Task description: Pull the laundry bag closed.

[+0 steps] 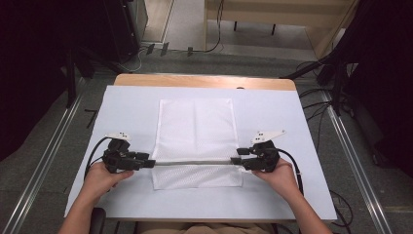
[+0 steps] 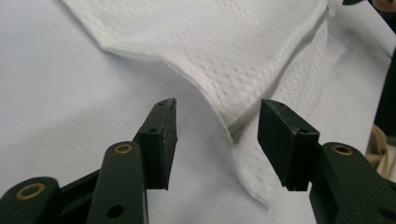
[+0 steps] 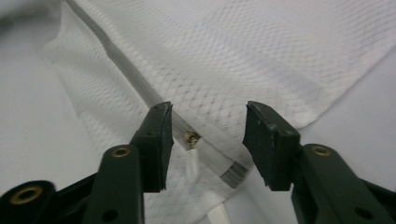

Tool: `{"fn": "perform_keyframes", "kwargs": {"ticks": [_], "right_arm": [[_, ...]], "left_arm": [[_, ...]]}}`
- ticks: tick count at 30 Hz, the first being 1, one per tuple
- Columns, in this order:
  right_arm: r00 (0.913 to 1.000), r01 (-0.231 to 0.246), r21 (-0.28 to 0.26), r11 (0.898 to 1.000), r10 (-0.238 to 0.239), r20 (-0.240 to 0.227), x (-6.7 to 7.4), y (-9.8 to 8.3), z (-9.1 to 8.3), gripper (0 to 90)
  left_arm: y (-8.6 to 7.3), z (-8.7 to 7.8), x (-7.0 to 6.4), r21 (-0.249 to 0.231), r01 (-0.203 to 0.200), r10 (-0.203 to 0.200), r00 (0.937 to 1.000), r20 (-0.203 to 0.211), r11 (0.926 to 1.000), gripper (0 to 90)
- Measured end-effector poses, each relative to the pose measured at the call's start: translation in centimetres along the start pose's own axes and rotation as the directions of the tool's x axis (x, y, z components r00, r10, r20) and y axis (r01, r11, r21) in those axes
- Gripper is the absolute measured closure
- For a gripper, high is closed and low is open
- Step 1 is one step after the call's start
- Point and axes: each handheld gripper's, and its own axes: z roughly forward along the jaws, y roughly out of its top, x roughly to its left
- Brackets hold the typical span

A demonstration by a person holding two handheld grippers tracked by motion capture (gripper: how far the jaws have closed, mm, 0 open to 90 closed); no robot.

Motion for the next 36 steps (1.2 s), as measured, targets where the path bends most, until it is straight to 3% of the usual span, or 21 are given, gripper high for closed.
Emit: {"fn": "perform_keyframes", "kwargs": {"ticks": [5, 11, 13, 18, 30, 36], "right_arm": [[0.9991, -0.019, -0.023, 1.000, 0.020, 0.036, -0.4, -0.1, -0.8, 47.3], [0.9952, -0.039, -0.056, 0.998, 0.044, 0.087, -1.4, -0.3, -1.5, 39.8], [0.9910, -0.047, -0.066, 0.997, 0.055, 0.122, -1.6, -0.4, -1.7, 38.2], [0.9822, -0.071, -0.096, 0.993, 0.086, 0.167, -2.5, -0.7, -2.2, 33.5], [0.9461, -0.142, -0.147, 0.979, 0.177, 0.271, -4.8, -1.7, -3.6, 29.1], [0.9422, -0.150, -0.142, 0.979, 0.185, 0.280, -5.0, -1.9, -3.6, 27.9]], "left_arm": [[0.0, -0.2, 0.1, -0.015, -0.011, 0.010, 0.9979, -0.065, 0.9998, 40.9], [-0.1, -0.8, 0.5, -0.061, -0.008, 0.002, 0.9946, -0.104, 0.9981, 36.3], [-0.2, -0.9, 0.8, -0.066, 0.006, -0.013, 0.9948, -0.101, 0.9978, 35.8], [-0.3, -1.5, 1.4, -0.091, 0.027, -0.041, 0.9869, -0.156, 0.9955, 35.4], [-0.6, -2.1, 2.5, -0.134, 0.070, -0.099, 0.9697, -0.223, 0.9886, 32.8], [-0.6, -2.1, 2.6, -0.127, 0.079, -0.108, 0.9654, -0.237, 0.9887, 31.9]]}}
